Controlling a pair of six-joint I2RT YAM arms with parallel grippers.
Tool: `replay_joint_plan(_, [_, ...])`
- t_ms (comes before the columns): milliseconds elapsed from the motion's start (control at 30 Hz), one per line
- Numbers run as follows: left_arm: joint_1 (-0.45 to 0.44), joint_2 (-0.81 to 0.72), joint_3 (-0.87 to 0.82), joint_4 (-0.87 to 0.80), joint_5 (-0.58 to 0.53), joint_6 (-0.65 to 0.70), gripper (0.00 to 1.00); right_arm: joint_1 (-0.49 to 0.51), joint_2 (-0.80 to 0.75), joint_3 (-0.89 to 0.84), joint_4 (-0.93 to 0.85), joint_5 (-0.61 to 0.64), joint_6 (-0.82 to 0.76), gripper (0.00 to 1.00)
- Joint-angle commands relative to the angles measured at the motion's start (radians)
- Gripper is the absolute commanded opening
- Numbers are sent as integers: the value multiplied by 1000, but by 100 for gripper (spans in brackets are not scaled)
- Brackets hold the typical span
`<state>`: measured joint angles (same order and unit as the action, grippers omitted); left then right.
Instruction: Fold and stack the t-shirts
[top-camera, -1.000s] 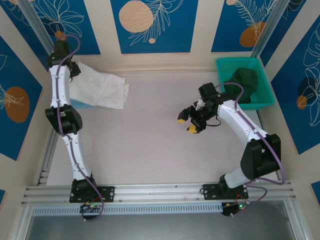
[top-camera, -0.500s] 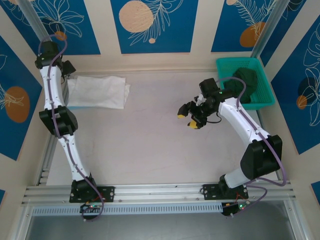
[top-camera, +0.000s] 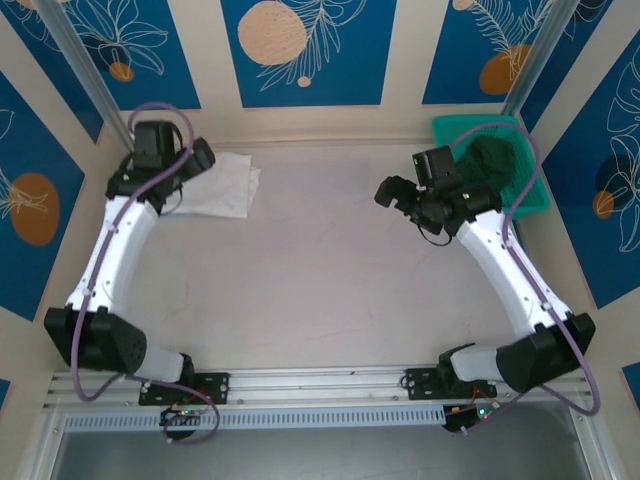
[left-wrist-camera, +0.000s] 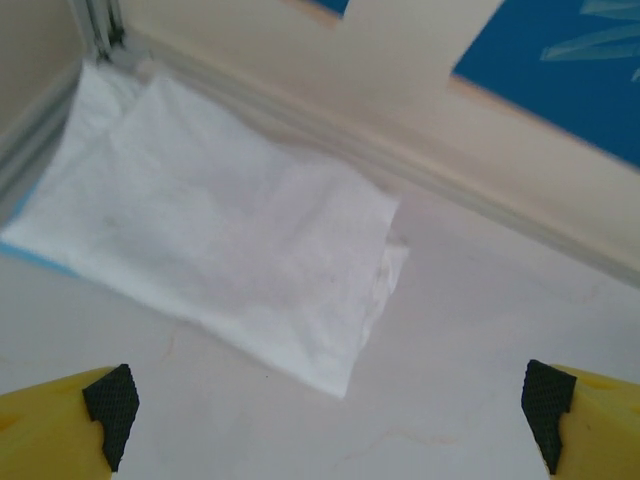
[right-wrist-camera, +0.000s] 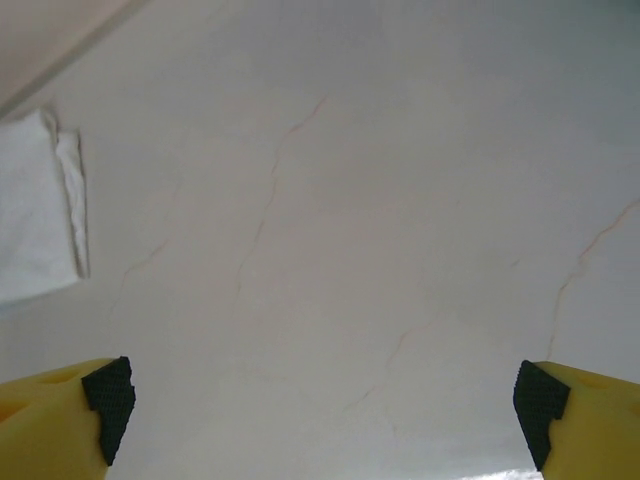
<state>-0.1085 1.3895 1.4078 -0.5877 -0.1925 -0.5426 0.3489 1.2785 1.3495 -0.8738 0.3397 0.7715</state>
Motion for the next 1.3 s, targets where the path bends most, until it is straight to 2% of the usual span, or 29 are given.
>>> replay_joint_plan(0, [-5, -106, -251, 200, -72, -43, 100, 16, -88, -142, 156, 265, -43, 99])
replay_joint_plan(167, [-2, -322, -584, 282, -249, 92, 100, 11, -245, -493, 585, 181, -440, 99])
replay_joint_plan(267, [4, -416, -730, 331, -344, 218, 100, 6, -282, -617, 663, 215, -513, 99])
replay_joint_plan(333, [21, -422, -782, 336, -367, 271, 100, -6, -287, -672, 679, 226, -550, 99])
replay_joint_plan(400, [46, -407, -822, 357, -335, 306, 100, -33, -289, -713, 692, 220, -549, 99])
replay_joint_plan(533, [64, -352, -914, 554, -252, 427, 100, -99, -289, -796, 752, 182, -533, 99])
replay_joint_plan(667, [82, -241, -939, 711, -160, 446, 100, -148, -261, -890, 896, 134, -541, 99])
replay_joint_plan(767, [83, -142, -929, 814, -131, 454, 100, -185, -197, -936, 1015, 89, -560, 99])
replay_joint_plan(833, [83, -84, -916, 857, -118, 452, 100, -207, -144, -949, 1097, 65, -568, 99])
replay_joint_plan(967, [82, -13, -894, 954, -25, 461, 100, -234, -64, -941, 1241, -24, -600, 99])
replay_joint_plan(1067, [82, 40, -879, 1038, -27, 459, 100, -265, -1, -935, 1357, -89, -581, 99])
replay_joint_plan(1267, [51, 110, -886, 1168, 20, 531, 100, -295, 48, -923, 1431, -154, -583, 99])
